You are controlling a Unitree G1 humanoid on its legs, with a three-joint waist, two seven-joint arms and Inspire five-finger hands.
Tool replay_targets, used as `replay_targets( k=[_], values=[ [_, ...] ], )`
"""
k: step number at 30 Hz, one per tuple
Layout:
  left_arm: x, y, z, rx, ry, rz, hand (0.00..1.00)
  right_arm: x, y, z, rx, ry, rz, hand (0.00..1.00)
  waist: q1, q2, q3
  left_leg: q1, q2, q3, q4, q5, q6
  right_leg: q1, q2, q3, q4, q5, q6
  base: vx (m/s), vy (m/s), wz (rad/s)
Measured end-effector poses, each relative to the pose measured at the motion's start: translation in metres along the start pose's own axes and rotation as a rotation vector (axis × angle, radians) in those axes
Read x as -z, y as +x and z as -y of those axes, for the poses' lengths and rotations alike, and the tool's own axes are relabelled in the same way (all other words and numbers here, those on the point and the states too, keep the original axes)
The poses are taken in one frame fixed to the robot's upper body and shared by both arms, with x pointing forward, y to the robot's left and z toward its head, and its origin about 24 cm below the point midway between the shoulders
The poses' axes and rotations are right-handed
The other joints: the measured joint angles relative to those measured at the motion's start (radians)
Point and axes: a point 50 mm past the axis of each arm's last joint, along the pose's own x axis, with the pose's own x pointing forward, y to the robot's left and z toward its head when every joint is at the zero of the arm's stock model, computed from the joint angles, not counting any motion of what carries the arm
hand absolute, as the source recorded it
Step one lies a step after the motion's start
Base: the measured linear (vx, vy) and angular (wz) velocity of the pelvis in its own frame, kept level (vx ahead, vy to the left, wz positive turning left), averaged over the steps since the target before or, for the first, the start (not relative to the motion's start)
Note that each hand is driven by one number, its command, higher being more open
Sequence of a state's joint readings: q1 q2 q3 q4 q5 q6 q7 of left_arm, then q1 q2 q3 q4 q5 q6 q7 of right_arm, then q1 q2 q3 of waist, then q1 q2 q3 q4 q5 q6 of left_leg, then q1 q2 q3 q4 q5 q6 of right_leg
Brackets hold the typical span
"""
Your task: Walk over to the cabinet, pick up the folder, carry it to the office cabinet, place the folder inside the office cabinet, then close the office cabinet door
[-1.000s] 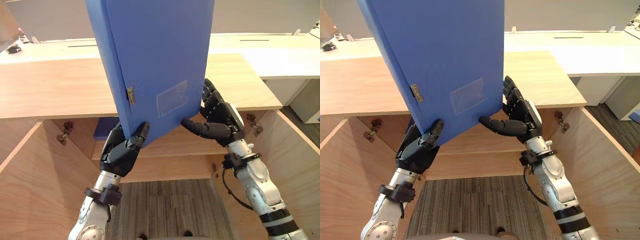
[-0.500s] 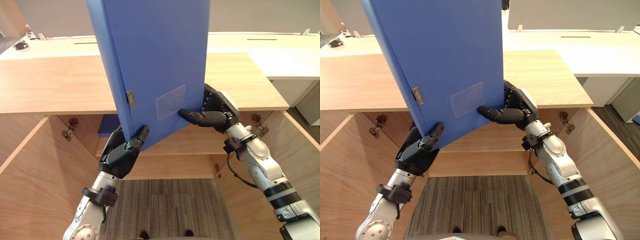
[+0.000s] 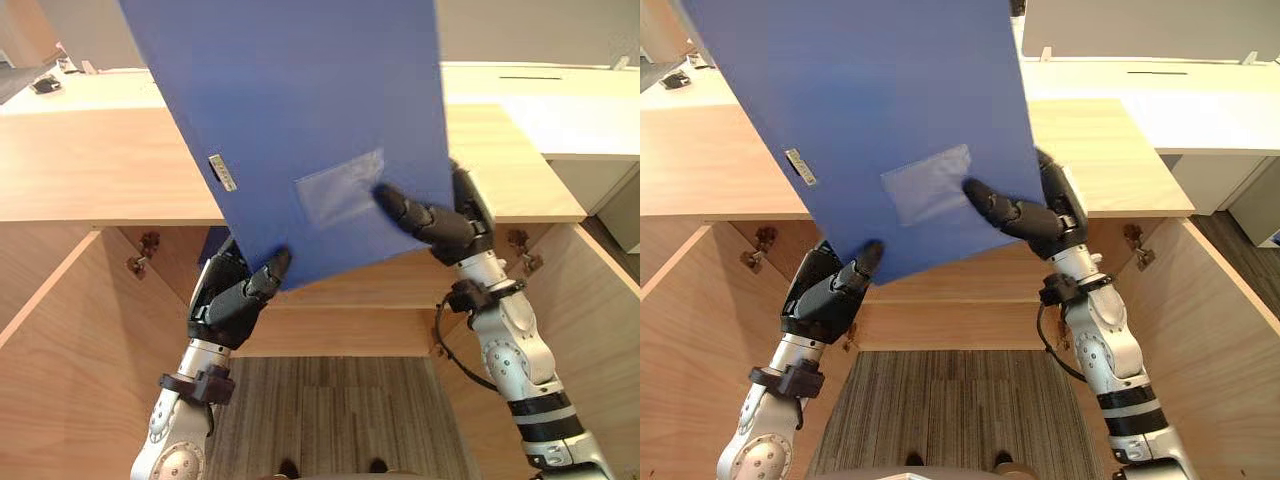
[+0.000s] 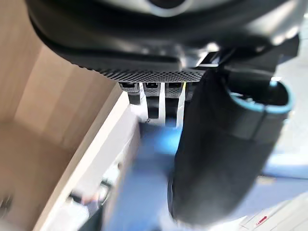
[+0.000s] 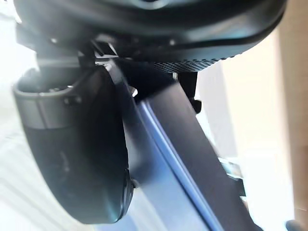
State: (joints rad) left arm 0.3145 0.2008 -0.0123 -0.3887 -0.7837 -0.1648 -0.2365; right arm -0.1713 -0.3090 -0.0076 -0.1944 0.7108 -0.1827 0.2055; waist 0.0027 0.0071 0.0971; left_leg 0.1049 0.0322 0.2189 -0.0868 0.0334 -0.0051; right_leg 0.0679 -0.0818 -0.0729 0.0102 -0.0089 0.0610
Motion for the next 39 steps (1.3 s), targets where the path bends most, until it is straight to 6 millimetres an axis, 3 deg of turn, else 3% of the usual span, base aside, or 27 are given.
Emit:
replay_targets(
  k=[2, 6, 9, 13, 17, 18, 20, 21, 23, 25, 26, 28, 32, 35, 38, 39],
  values=[
    [-0.008, -0.004, -0.011, -0.127, 0.089, 0.072, 1.0, -0.011, -0.005, 0.0, 0.068, 0.0, 0.08, 0.0, 0.004, 0.0, 0.0, -0.001, 0.0, -0.005, 0.0, 0.0, 0.0, 0.001, 0.0, -0.005, 0.0, 0.0, 0.0, -0.01, -0.023, 0.06],
    [-0.017, -0.031, -0.049, -0.474, 0.248, 0.134, 1.0, -0.032, -0.017, 0.007, 0.209, -0.032, 0.231, 0.0, 0.005, 0.0, 0.0, -0.001, 0.0, -0.015, 0.0, 0.001, 0.0, 0.008, -0.001, -0.016, -0.006, 0.0, 0.0, -0.01, -0.024, 0.08],
    [-0.009, -0.059, -0.071, -0.665, 0.295, 0.063, 1.0, -0.038, -0.021, 0.009, 0.24, -0.063, 0.269, 0.0, 0.005, 0.0, 0.0, -0.002, 0.0, -0.016, -0.001, 0.0, 0.0, 0.01, -0.003, -0.018, -0.01, 0.0, 0.0, 0.0, -0.006, 0.02],
    [0.01, -0.084, -0.085, -0.79, 0.313, -0.056, 1.0, -0.033, -0.024, 0.006, 0.234, -0.103, 0.235, 0.0, 0.009, -0.001, -0.001, -0.005, 0.002, -0.019, -0.005, 0.001, -0.001, 0.009, -0.004, -0.022, -0.012, 0.0, 0.0, -0.02, -0.021, 0.02],
    [0.05, -0.119, -0.102, -0.897, 0.321, -0.303, 1.0, -0.009, -0.031, -0.014, 0.149, -0.111, 0.098, 0.0, 0.007, -0.002, -0.001, -0.015, 0.002, -0.02, -0.005, 0.001, -0.002, 0.001, -0.006, -0.024, -0.012, -0.002, 0.003, 0.0, -0.011, 0.0],
    [0.105, -0.181, -0.112, -1.034, 0.257, -0.707, 1.0, 0.055, -0.046, -0.05, -0.104, -0.136, -0.245, 0.0, 0.01, -0.029, 0.009, -0.047, 0.004, -0.018, 0.001, 0.003, -0.003, -0.034, -0.008, -0.022, -0.01, -0.002, 0.003, -0.02, -0.046, 0.03],
    [0.11, -0.189, -0.11, -1.048, 0.246, -0.754, 1.0, 0.07, -0.054, -0.052, -0.154, -0.177, -0.353, 0.0, 0.018, -0.04, 0.014, -0.056, 0.003, -0.025, 0.003, 0.002, -0.003, -0.039, -0.009, -0.031, -0.01, -0.002, 0.003, 0.0, -0.025, 0.09],
    [0.11, -0.194, -0.11, -1.051, 0.254, -0.769, 1.0, 0.075, -0.057, -0.051, -0.167, -0.19, -0.393, 0.0, 0.025, -0.031, 0.025, -0.06, 0.002, -0.028, 0.009, -0.002, -0.004, -0.04, -0.011, -0.034, -0.007, -0.004, 0.005, -0.03, -0.001, 0.1],
    [0.115, -0.18, -0.119, -1.01, 0.28, -0.771, 1.0, 0.082, -0.045, -0.055, -0.216, -0.212, -0.369, 0.0, 0.026, -0.027, 0.114, -0.168, 0.015, -0.036, 0.206, -0.087, 0.001, -0.113, -0.022, -0.035, 0.112, -0.06, 0.005, -0.11, -0.017, 0.04],
    [0.124, -0.152, -0.133, -0.926, 0.318, -0.84, 1.0, 0.093, -0.009, -0.063, -0.306, -0.324, -0.345, 0.0, 0.015, -0.004, 0.193, -0.4, 0.058, -0.043, 0.497, -0.179, 0.002, -0.327, -0.021, -0.026, 0.352, -0.125, -0.005, -0.25, 0.006, -0.15],
    [0.129, -0.132, -0.135, -0.877, 0.324, -0.843, 1.0, 0.098, 0.006, -0.063, -0.318, -0.396, -0.354, 0.0, 0.015, 0.01, 0.27, -0.45, 0.064, -0.048, 0.549, -0.194, 0.005, -0.381, -0.026, -0.025, 0.414, -0.147, -0.004, -0.25, 0.029, -0.05],
    [0.132, -0.112, -0.13, -0.828, 0.317, -0.803, 1.0, 0.105, 0.011, -0.056, -0.297, -0.434, -0.397, 0.0, 0.025, 0.019, 0.344, -0.519, 0.065, -0.054, 0.61, -0.213, 0.007, -0.455, -0.034, -0.023, 0.491, -0.173, -0.003, -0.24, 0.02, 0.08],
    [0.132, -0.096, -0.123, -0.807, 0.278, -0.723, 1.0, 0.12, 0.003, -0.038, -0.178, -0.442, -0.517, 0.0, 0.048, 0.035, 0.37, -0.723, 0.086, -0.072, 0.809, -0.287, 0.015, -0.658, -0.044, -0.02, 0.694, -0.252, -0.007, -0.14, 0.015, 0.05],
    [0.129, -0.074, -0.121, -0.769, 0.285, -0.67, 1.0, 0.111, 0.014, -0.033, -0.067, -0.371, -0.461, 0.0, 0.052, 0.043, 0.375, -0.831, 0.098, -0.075, 0.906, -0.316, 0.02, -0.768, -0.049, -0.014, 0.796, -0.285, -0.009, -0.09, 0.016, -0.04],
    [0.124, -0.045, -0.114, -0.72, 0.278, -0.584, 1.0, 0.086, 0.039, -0.029, 0.084, -0.226, -0.304, 0.0, 0.052, 0.047, 0.377, -0.961, 0.11, -0.095, 0.997, -0.333, 0.022, -0.888, -0.051, -0.02, 0.885, -0.307, -0.016, -0.11, -0.005, 0.05],
    [0.119, -0.031, -0.11, -0.695, 0.278, -0.536, 1.0, 0.068, 0.056, -0.022, 0.17, -0.153, -0.206, 0.0, 0.055, 0.047, 0.38, -1.015, 0.112, -0.104, 1.03, -0.334, 0.021, -0.94, -0.055, -0.024, 0.921, -0.314, -0.019, -0.11, -0.018, 0.08]
  ],
)
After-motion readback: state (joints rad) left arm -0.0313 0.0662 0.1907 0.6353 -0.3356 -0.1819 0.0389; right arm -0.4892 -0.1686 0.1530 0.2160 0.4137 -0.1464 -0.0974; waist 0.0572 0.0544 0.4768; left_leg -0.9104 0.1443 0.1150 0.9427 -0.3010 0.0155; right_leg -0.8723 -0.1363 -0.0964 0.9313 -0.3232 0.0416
